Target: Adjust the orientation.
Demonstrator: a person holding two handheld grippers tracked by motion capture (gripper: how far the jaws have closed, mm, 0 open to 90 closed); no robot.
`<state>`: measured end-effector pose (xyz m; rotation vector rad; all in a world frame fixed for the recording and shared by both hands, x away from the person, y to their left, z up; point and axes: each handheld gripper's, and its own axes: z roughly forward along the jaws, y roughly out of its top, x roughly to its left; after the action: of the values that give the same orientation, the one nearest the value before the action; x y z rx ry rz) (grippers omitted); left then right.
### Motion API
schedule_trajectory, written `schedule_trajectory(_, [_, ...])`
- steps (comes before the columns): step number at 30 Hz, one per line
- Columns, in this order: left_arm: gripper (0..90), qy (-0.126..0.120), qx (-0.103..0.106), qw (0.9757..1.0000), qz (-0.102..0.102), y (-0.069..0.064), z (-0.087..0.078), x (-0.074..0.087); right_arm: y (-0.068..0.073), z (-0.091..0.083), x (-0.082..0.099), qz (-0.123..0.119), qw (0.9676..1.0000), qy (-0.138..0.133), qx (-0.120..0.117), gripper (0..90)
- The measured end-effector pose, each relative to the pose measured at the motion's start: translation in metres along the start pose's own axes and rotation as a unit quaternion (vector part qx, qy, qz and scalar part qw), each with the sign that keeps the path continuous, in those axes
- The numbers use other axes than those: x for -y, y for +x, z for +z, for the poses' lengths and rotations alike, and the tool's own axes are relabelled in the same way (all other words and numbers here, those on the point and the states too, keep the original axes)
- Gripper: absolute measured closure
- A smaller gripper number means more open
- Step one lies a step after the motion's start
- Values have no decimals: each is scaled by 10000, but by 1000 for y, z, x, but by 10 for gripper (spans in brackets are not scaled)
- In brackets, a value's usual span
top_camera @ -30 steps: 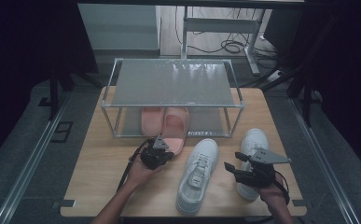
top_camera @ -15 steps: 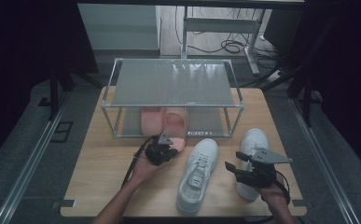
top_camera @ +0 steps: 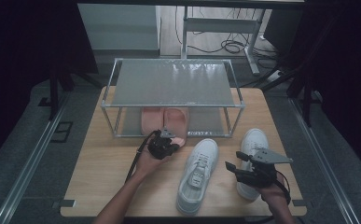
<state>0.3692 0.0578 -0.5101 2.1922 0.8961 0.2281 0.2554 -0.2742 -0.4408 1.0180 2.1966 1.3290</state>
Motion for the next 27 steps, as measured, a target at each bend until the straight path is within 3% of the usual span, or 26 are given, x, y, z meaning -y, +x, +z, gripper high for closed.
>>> schedule_trajectory(8, [900, 54, -122, 9999, 29, 7, 4, -6, 0, 0, 0, 7, 10000, -2, 3, 403])
schedule_trajectory(15, [900, -14, -156, 9998, -132, 11, 7, -6, -1, -1, 0, 8, 10000, -3, 2, 403])
schedule_trajectory(20, [900, -20, -188, 9998, -115, 15, 8, -7, 0, 0, 0, 4, 10000, -2, -3, 403])
schedule_trajectory(27, [900, -115, -277, 9993, -242, 18, 12, -8, -1, 0, 0, 11, 10000, 9, 4, 403])
